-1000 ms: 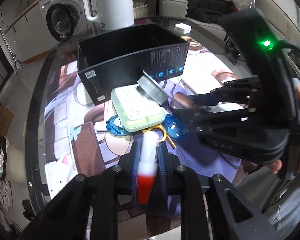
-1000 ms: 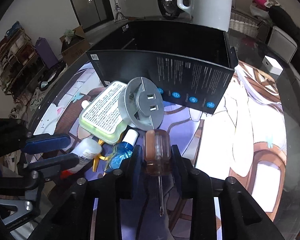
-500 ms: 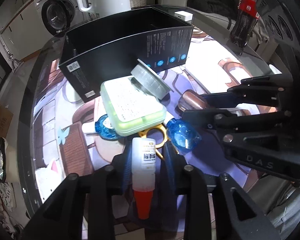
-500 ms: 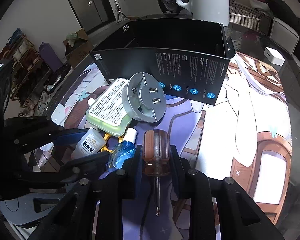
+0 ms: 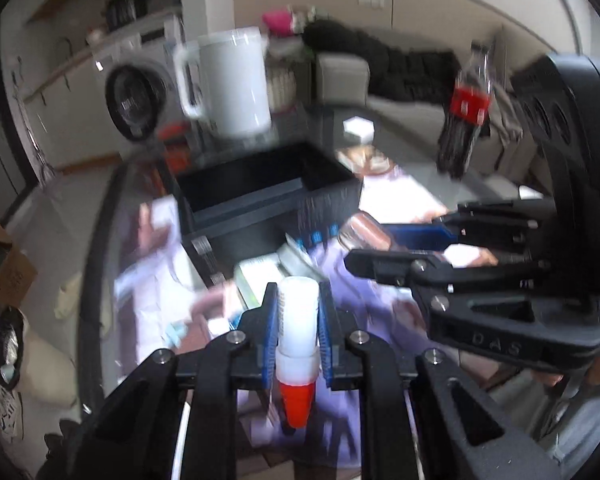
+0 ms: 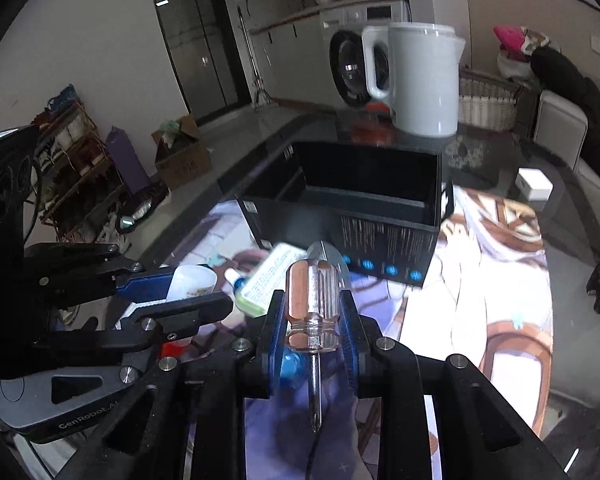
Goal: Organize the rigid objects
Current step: 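Lift the glue tube with the left tool while the right tool lifts the screwdriver toward the box, then lower the glue tube into the black box and open the left gripper while the right releases the screwdriver inside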
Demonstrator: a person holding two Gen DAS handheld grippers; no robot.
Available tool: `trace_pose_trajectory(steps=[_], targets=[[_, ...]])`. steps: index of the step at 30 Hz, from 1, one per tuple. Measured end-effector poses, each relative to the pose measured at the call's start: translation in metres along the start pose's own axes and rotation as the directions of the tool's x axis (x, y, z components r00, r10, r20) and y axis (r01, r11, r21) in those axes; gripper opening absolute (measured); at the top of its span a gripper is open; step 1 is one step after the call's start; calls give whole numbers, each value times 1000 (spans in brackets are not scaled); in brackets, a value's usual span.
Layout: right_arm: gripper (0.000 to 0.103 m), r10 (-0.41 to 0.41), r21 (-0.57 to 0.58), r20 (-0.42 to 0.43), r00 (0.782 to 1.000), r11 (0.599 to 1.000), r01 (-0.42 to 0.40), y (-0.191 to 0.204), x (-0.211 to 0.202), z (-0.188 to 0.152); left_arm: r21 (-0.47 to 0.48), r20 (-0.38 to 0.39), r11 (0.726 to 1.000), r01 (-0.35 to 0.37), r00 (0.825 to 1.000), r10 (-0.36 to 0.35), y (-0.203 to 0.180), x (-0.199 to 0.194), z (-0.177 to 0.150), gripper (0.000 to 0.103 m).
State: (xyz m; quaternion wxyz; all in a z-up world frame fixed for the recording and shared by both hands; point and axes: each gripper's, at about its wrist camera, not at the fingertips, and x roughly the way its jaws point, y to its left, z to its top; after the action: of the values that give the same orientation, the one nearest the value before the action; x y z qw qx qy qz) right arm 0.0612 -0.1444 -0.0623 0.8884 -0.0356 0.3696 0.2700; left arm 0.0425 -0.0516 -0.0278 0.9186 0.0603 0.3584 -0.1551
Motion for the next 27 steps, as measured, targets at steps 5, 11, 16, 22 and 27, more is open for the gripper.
trace_pose_trajectory(steps=[5, 11, 16, 22, 27], targets=[[24, -25, -107, 272, 962, 993, 56, 26, -48, 16, -69, 209, 995, -65, 975, 79, 15, -36, 18, 15], [24, -23, -134, 446, 895, 987, 92, 46, -79, 36, -131, 342, 988, -84, 932, 124, 34, -53, 41, 15], [24, -51, -72, 441, 896, 993, 92, 41, -67, 58, -164, 339, 983, -87, 930, 139, 49, -31, 60, 15], [24, -98, 18, 380, 920, 995, 99, 17, -36, 86, -208, 259, 974, -89, 955, 142, 63, 17, 77, 15], [24, -119, 79, 307, 944, 992, 99, -12, 0, 103, -238, 144, 965, -106, 979, 143, 70, 62, 84, 15]])
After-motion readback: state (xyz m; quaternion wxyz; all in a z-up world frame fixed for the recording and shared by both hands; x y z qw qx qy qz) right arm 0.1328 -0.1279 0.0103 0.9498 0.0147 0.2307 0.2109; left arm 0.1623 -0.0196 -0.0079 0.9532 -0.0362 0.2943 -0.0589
